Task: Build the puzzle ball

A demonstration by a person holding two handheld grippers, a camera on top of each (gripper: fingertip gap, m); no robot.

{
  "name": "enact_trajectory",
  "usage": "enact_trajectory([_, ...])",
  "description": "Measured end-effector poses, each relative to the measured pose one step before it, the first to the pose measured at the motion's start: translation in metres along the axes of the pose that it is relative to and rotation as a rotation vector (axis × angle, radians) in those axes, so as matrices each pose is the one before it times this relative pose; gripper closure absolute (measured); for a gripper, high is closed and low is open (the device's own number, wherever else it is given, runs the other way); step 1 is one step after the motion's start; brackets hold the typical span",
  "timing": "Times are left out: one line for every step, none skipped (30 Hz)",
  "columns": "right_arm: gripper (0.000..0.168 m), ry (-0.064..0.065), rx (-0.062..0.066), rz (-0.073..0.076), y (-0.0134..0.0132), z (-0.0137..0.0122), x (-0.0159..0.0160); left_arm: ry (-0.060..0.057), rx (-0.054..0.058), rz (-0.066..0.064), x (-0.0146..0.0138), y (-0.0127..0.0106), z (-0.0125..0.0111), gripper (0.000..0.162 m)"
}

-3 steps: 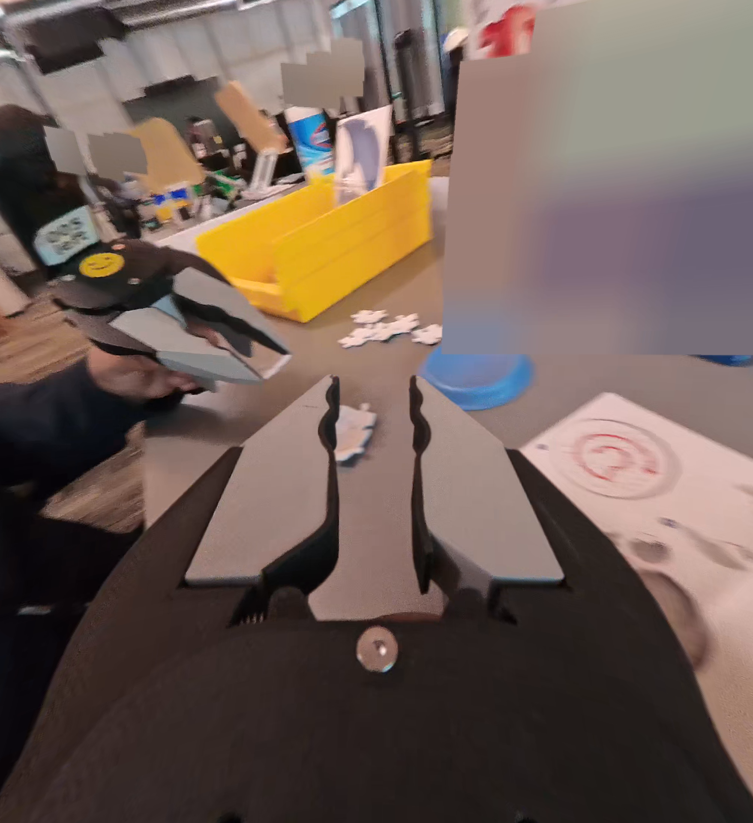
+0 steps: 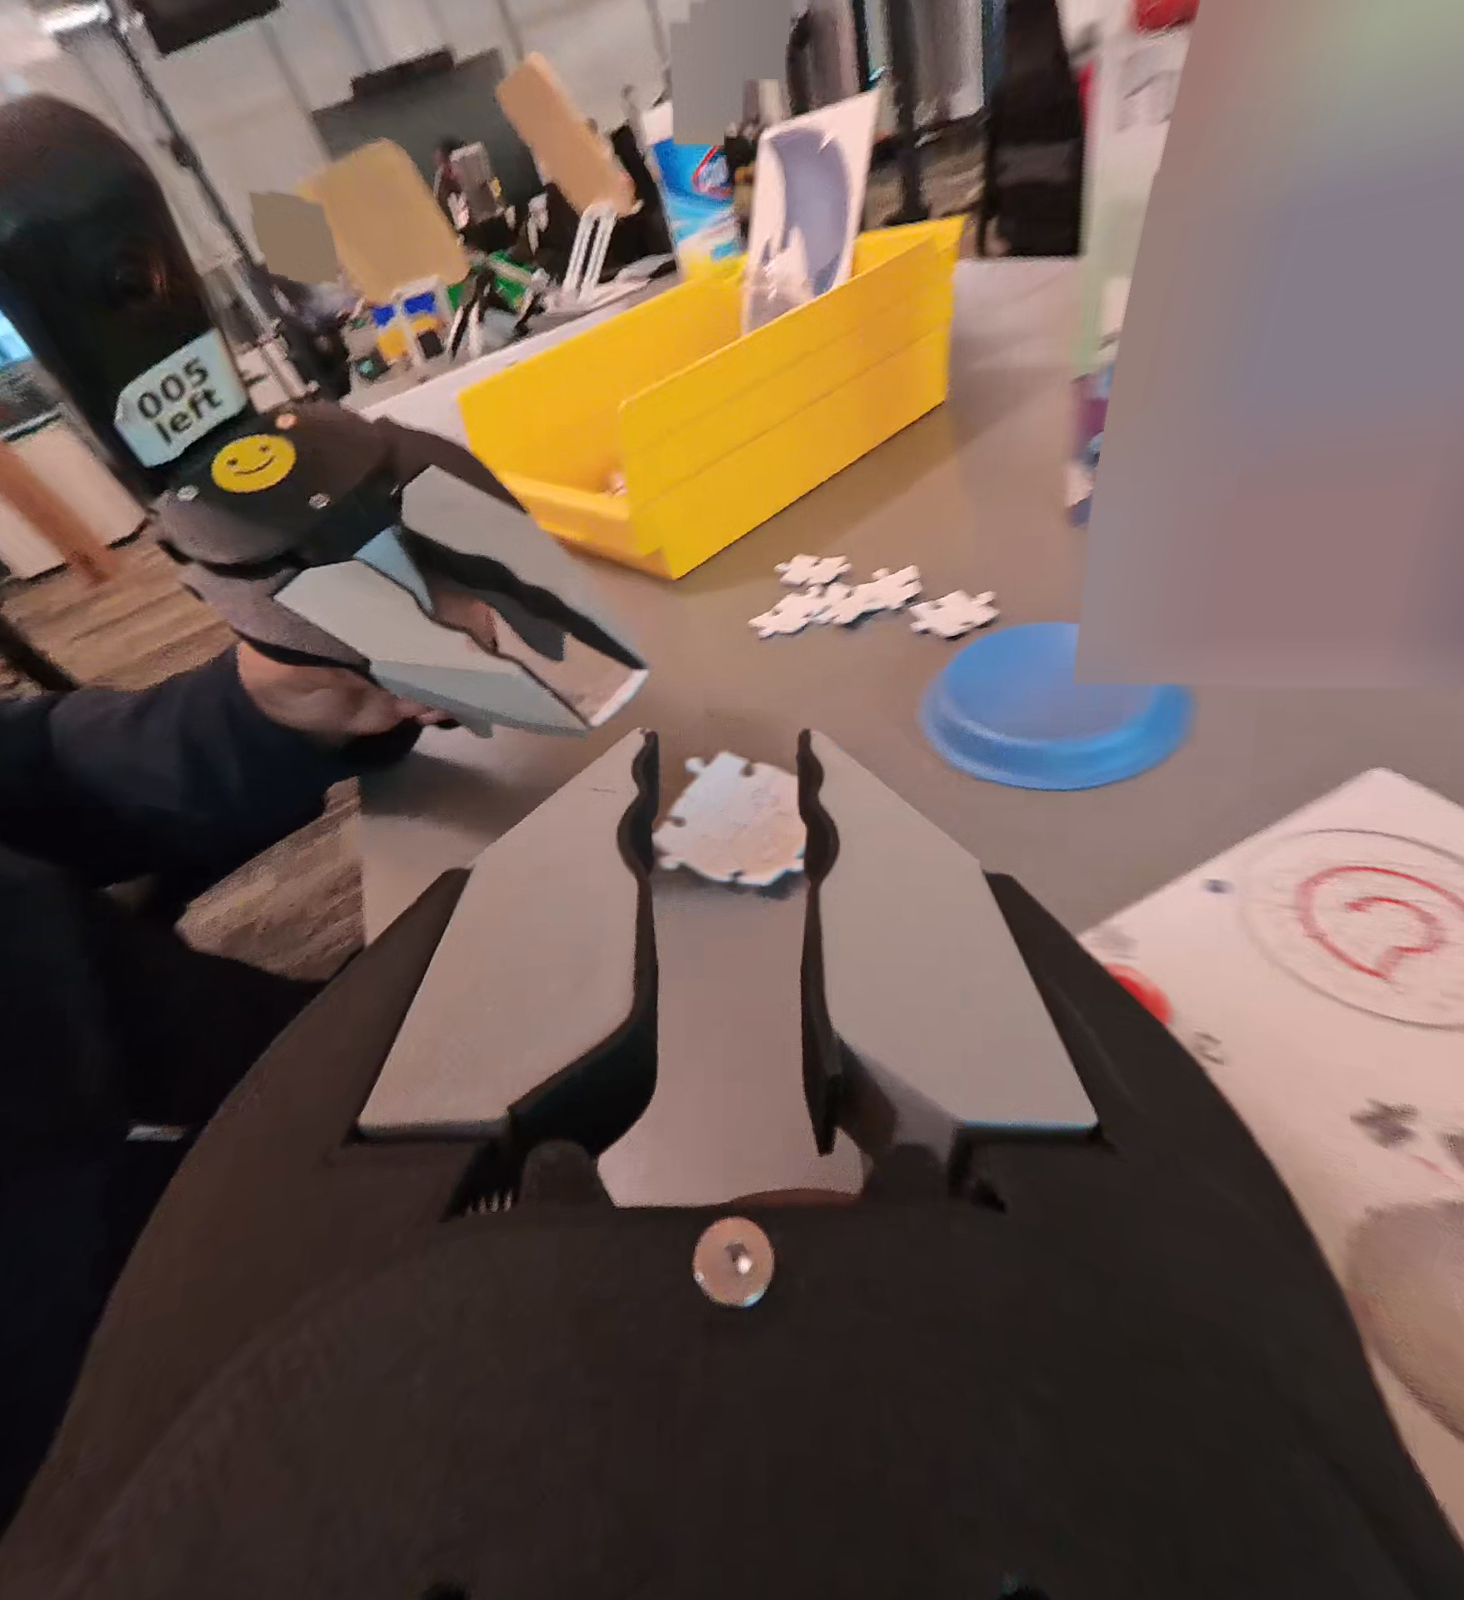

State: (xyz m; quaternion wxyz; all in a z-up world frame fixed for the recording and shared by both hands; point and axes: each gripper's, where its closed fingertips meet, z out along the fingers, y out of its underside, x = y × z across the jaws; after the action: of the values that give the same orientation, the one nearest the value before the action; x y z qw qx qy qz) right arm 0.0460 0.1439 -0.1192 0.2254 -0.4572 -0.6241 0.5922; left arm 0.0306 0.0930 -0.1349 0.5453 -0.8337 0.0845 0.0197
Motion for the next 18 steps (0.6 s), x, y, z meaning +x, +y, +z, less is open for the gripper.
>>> enact_trajectory([0.139,-0.029,-0.022,0.0086,0.00267,0.00487,-0.00939,-0.0058,-0.0004,0.0155,0.0025,-0.00075,-0.00111,0.141])
enact_trajectory([0.139,-0.0314,-0.0137,0.0192,0.00118,0.00412,-0.00888,0.0002,-0.0002,0.0154,0.00325,-0.00073,-0.00108,0.141])
enact_trajectory([0.139,-0.0269,-0.0097,0.0287,0.00076,0.00365,-0.007,-0.0017,0.0009,0.0175,0.00323,-0.00104,-0.00121,0.141])
enact_trajectory([0.139,-0.0257,-0.0078,0.0318,0.00063,0.00325,-0.00582,-0.0026,0.0032,0.0225,0.00319,-0.00129,-0.00113,0.141])
enact_trajectory([0.138,-0.0268,-0.0071,0.0317,0.00108,0.00289,-0.0049,-0.001,0.0021,0.0264,0.00364,-0.00114,-0.00099,0.141])
enact_trajectory([0.138,-0.0229,-0.0108,0.0325,0.00198,0.00288,-0.00344,-0.0061,-0.001,0.0277,0.00283,-0.00108,-0.00075,0.141])
enact_trajectory([0.139,-0.0171,-0.0136,0.0299,0.00289,0.00298,-0.00189,-0.0113,-0.0019,0.0289,0.00211,-0.00102,-0.00068,0.141])
enact_trajectory([0.14,-0.0158,-0.0131,0.0235,0.00322,0.00298,-0.00144,-0.0055,-0.0009,0.0309,0.00286,-0.00124,-0.0004,0.141])
enact_trajectory([0.14,-0.0167,-0.013,0.0183,0.00324,0.00295,-0.00153,-0.0014,0.0013,0.0293,0.00335,-0.00156,-0.00047,0.141])
enact_trajectory([0.142,-0.0157,-0.014,0.0152,0.00342,0.00286,-0.00149,-0.0057,0.0011,0.0252,0.00245,-0.00142,-0.00015,0.141])
enact_trajectory([0.144,-0.0127,-0.0148,0.012,0.0033,0.00257,-0.00137,-0.0091,-0.002,0.0213,0.00157,-0.00076,0.00016,0.141])
enact_trajectory([0.148,-0.0085,-0.0132,0.0066,0.00274,0.0023,-0.00106,-0.0049,-0.0063,0.0178,0.00182,0.00022,0.00066,0.14])
enact_trajectory([0.16,-0.0045,-0.0057,0.0003,0.00155,0.00146,-0.00073,-0.0022,-0.0093,0.0127,0.00184,0.00076,0.00101,0.14])
enact_trajectory([0.165,-0.0073,0.0034,-0.0008,-0.00016,0.00058,-0.0014,-0.0055,-0.0084,0.0096,0.00123,0.00096,0.00114,0.14])
enact_trajectory([0.167,0.0067,0.0034,0.0027,-0.00062,-0.0003,0.00101,-0.0127,-0.0069,0.0088,-0.00005,0.00091,0.00113,0.14])
enact_trajectory([0.168,0.0116,0.0021,-0.0044,-0.00037,-0.00142,0.00197,-0.0054,0.0001,0.0084,0.0004,-0.00015,0.00016,0.143])
enact_trajectory([0.168,0.0006,0.0047,-0.0033,-0.00089,-0.00198,0.00037,0.0041,0.0028,-0.0006,0.00103,-0.00087,-0.00003,0.141])
enact_trajectory([0.168,0.0016,0.0071,0.0014,-0.00128,-0.00275,0.00066,0.0152,0.0003,-0.0123,0.00183,-0.00056,0.00002,0.138])
